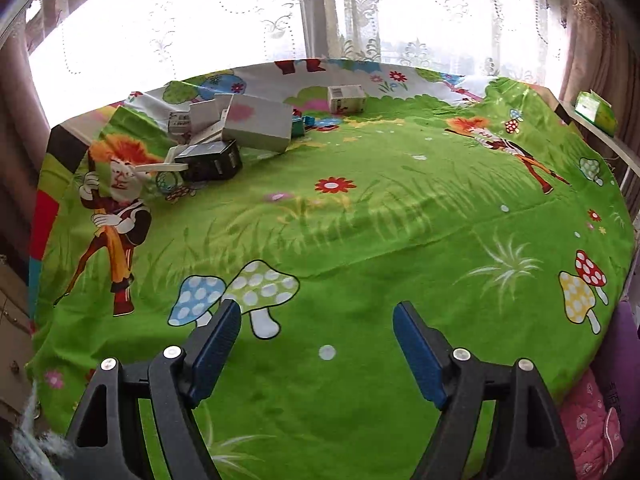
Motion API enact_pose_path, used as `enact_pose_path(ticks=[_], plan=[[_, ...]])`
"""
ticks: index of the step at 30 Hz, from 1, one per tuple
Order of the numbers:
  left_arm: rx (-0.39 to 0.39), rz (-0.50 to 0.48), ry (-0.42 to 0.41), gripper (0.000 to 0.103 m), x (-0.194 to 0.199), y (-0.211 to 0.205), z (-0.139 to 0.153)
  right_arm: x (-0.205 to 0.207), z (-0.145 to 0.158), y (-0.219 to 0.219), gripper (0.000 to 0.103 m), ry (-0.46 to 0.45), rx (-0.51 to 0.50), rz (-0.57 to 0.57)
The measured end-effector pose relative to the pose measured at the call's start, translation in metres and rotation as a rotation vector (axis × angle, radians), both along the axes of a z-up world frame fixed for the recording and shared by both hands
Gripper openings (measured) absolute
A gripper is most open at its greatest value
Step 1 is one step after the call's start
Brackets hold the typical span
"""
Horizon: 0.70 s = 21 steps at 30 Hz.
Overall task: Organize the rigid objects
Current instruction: 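Return to the pile and grasp the pink-stained white box with the right gripper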
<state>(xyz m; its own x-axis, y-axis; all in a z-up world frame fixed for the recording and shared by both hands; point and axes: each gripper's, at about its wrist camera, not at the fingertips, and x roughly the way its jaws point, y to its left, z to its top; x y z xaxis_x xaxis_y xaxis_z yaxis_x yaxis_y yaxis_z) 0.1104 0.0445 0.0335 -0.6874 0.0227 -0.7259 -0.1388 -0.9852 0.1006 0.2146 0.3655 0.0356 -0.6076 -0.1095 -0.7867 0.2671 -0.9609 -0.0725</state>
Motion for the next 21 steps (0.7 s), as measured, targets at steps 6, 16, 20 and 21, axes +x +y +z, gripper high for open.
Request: enact_pose_path(ticks=[6,16,20,21], plan=[[0.051,0.232,-0.02,0.08,-0.048,-0.083,-0.012,-0.087,-0.011,-0.108,0.085,0.067,0.083,0.231],[0.138,0.309,-0.078,0.086,-0.058,-0.108,-0.027,-0.24,-0.01,-0.215,0.09,0.059,0.068,0.442],[0.137,0.301,-0.083,0.09,-0.061,-0.108,-0.028,-0.28,-0.006,-0.25,0.09,0.065,0.164,0.538],[0.137,0.298,-0.085,0.091,-0.061,-0.108,-0.028,-0.29,-0.006,-0.258,0.091,0.067,0.184,0.562]])
